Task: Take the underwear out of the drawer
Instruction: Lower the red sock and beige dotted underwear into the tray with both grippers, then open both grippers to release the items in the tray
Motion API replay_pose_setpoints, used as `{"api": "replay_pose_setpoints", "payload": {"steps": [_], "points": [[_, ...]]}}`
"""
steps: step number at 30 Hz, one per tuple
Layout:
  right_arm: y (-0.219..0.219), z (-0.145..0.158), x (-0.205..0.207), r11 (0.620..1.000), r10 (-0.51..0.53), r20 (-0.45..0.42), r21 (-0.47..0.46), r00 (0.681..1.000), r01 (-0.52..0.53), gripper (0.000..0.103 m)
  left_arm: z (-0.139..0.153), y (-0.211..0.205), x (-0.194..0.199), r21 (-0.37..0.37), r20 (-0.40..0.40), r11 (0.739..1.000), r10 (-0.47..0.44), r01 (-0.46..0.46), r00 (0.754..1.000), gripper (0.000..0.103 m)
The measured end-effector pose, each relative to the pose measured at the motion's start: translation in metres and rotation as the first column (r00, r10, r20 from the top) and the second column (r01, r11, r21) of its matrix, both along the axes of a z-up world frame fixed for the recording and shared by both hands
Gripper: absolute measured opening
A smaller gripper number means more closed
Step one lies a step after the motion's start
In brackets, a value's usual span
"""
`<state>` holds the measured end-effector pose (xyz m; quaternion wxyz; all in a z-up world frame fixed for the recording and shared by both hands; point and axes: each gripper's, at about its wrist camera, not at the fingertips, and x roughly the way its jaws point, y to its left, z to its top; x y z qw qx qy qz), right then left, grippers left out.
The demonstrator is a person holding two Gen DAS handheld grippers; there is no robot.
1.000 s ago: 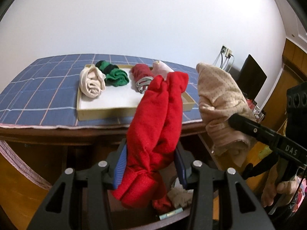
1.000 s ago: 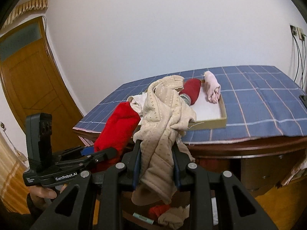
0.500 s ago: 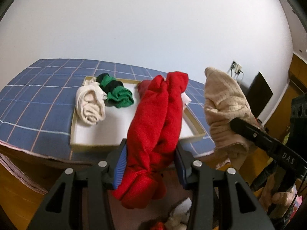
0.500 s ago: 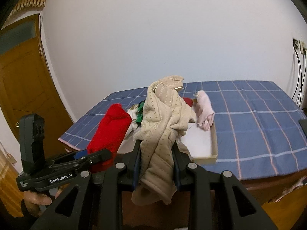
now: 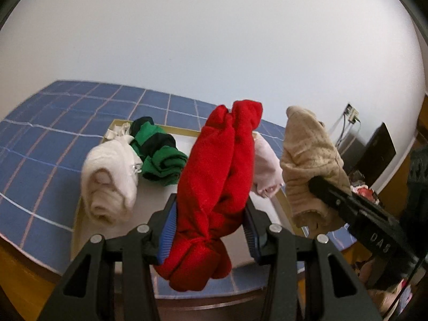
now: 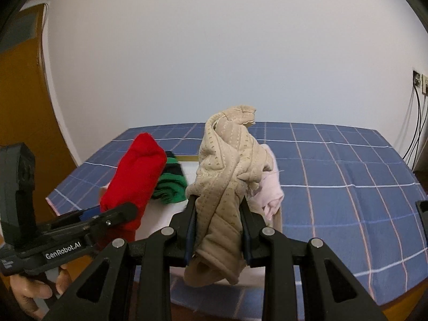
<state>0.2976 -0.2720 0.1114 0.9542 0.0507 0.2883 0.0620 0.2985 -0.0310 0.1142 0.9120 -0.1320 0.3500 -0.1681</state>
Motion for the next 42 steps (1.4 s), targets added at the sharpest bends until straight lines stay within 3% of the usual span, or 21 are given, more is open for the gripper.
{"api": "replay_pose_setpoints", "payload": {"steps": [12,24,42], "points": [[-0.004,-0.018,0.066,0.999,-0.007,-0.129,-0.04,0.992,0.002,0.03,-0.014,-0.023,0.066,-0.041,-0.098,0.998,0.052,-0.056,0.994,0.044],[-0.004,-0.029,0.102,1.0,-0.005,-0.211,-0.014,0.978,0.002,0.03,-0.028,-0.035,0.099,0.032,-0.167,0.997,0.08,-0.076,0.983,0.044],[-0.007,-0.053,0.129,1.0,-0.027,-0.257,-0.019,0.966,0.023,0.031,-0.036,-0.064,0.11,0.193,-0.095,0.979,0.079,-0.059,0.992,0.045]]}}
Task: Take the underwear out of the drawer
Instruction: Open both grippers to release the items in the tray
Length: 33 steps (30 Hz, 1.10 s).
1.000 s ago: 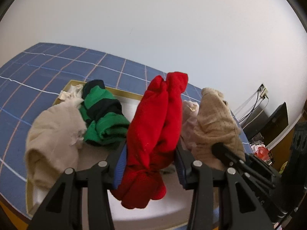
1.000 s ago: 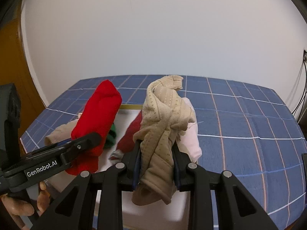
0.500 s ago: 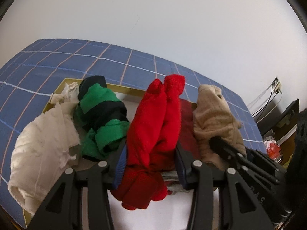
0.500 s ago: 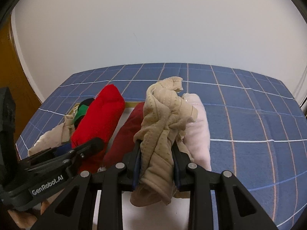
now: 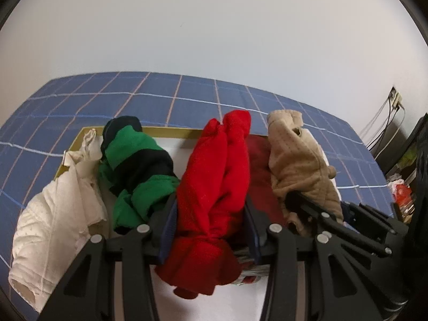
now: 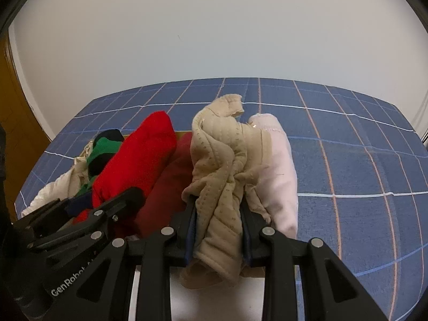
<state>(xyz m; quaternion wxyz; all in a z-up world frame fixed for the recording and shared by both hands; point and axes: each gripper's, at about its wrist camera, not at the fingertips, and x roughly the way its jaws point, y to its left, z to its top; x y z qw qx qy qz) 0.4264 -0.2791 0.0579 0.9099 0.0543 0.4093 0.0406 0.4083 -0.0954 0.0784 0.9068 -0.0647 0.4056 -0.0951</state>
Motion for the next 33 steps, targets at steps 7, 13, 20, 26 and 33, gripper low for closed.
{"api": "replay_pose_setpoints", "payload": {"steps": [7,13,20,26,33], "points": [[0.003,0.001,0.001,1.0,-0.006,-0.01,0.0,1.0,0.006,0.031,-0.004,0.0,0.001,0.013,0.022,1.0,0.02,-0.021,1.0,0.048],[-0.003,0.003,0.004,0.999,-0.002,-0.005,0.035,1.0,0.002,0.031,-0.006,0.006,0.003,-0.014,0.006,0.999,0.03,-0.03,1.0,0.056],[-0.015,0.006,-0.01,0.996,-0.003,0.035,0.095,0.999,0.0,0.04,0.002,0.009,-0.001,-0.002,-0.005,1.0,0.023,-0.023,1.0,0.067],[-0.021,0.023,-0.034,0.993,-0.027,0.092,0.118,0.995,0.015,0.052,0.018,0.018,-0.019,0.027,0.068,0.997,0.072,-0.074,0.995,0.095],[-0.026,0.044,-0.074,0.976,-0.064,0.179,0.215,0.982,0.025,0.066,0.035,0.024,-0.052,0.071,0.159,0.996,0.05,-0.062,0.986,0.103]]}}
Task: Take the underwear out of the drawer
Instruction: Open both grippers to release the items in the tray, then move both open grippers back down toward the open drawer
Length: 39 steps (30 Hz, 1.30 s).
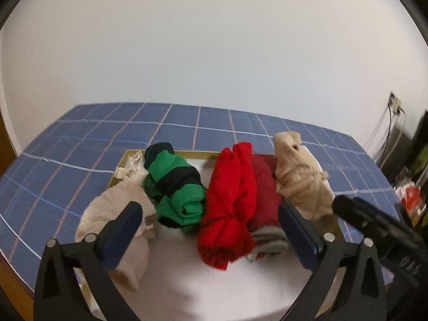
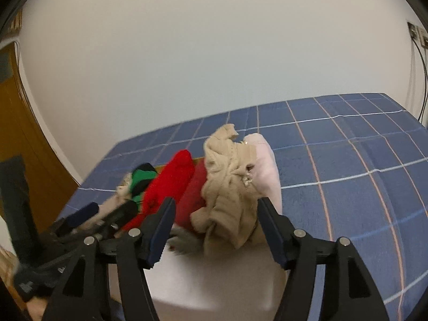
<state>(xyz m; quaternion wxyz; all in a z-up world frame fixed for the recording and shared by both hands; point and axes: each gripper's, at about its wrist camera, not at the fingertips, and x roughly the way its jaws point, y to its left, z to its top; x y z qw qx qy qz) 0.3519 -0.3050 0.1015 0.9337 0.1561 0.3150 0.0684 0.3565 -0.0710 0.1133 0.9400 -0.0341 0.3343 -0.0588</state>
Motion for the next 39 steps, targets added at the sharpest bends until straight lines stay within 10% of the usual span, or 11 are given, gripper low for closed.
{"api": "replay_pose_setpoints", "payload": {"steps": [9,39], "points": [[0.021,0.007,-0.053,0.999,0.003,0.036,0.037,0.999,-0.005,0.066,0.0,-0.006,-0.049,0.106,0.048,0.994,-0.039,0.033,0.998,0.103],[0.044,-0.012,-0.175,0.999,-0.031,0.046,0.031,0.998,0.029,0.066,-0.024,0.015,-0.169,0.113,0.074,0.989,-0.103,0.095,0.992,0.103]]}}
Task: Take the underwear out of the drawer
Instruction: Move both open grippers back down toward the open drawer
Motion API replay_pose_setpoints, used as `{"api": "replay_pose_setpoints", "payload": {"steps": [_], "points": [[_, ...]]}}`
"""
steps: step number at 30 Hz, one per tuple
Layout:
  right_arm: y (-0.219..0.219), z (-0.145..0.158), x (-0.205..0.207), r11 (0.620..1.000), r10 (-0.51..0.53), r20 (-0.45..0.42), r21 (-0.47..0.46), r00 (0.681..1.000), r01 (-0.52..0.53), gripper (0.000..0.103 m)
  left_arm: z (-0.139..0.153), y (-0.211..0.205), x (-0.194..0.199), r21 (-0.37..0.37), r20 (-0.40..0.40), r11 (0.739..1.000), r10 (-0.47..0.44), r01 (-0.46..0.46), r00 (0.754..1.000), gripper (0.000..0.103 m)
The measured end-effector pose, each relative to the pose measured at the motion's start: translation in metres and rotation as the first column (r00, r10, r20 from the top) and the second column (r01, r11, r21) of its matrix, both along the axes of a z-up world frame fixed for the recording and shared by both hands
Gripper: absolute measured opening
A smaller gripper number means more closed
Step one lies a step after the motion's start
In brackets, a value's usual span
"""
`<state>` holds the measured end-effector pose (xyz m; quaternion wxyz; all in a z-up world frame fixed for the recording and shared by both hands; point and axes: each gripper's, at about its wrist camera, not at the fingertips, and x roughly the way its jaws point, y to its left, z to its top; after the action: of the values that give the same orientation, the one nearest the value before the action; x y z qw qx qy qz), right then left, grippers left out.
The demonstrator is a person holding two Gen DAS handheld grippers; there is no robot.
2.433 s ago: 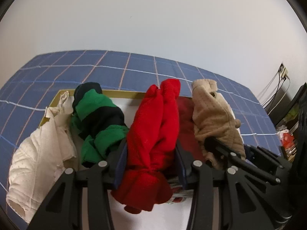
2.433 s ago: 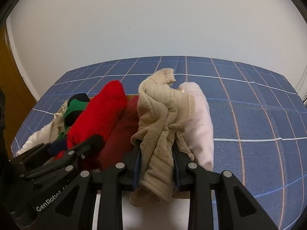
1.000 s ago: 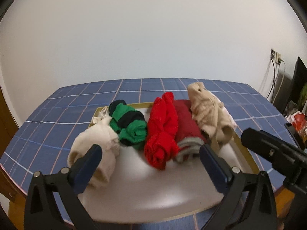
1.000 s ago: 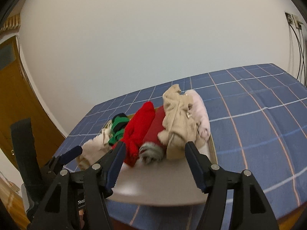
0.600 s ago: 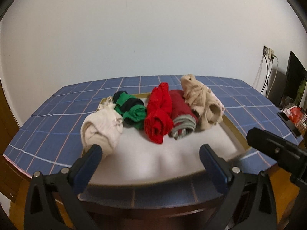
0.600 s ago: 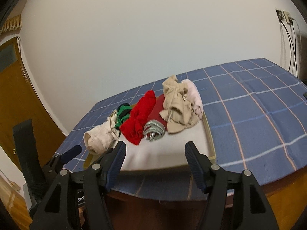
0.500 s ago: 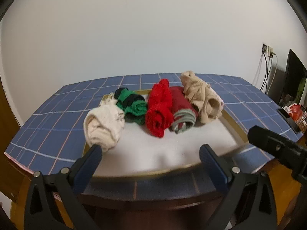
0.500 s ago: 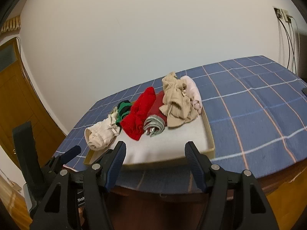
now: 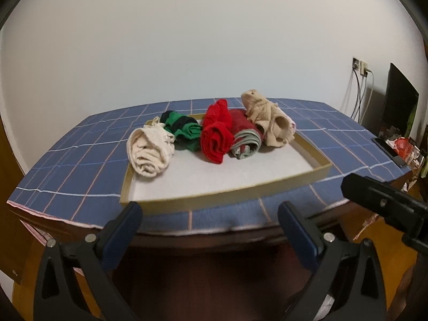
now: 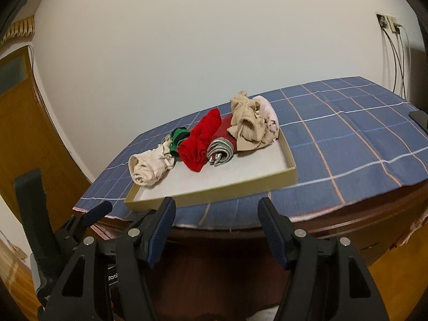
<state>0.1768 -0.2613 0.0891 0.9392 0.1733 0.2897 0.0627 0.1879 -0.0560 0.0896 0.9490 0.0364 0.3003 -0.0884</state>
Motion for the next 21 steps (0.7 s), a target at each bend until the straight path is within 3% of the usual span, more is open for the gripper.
{"api": "replay_pose_setpoints", "payload": {"steps": [21], "points": [[0.011,-0.01,-0.075,0.998,-0.032,-0.006,-0.05,0.999,0.031,0.066,-0.016,0.012,-0.062,0.015,-0.006,0.999,-0.05,0.05,0.999,0.103]]}}
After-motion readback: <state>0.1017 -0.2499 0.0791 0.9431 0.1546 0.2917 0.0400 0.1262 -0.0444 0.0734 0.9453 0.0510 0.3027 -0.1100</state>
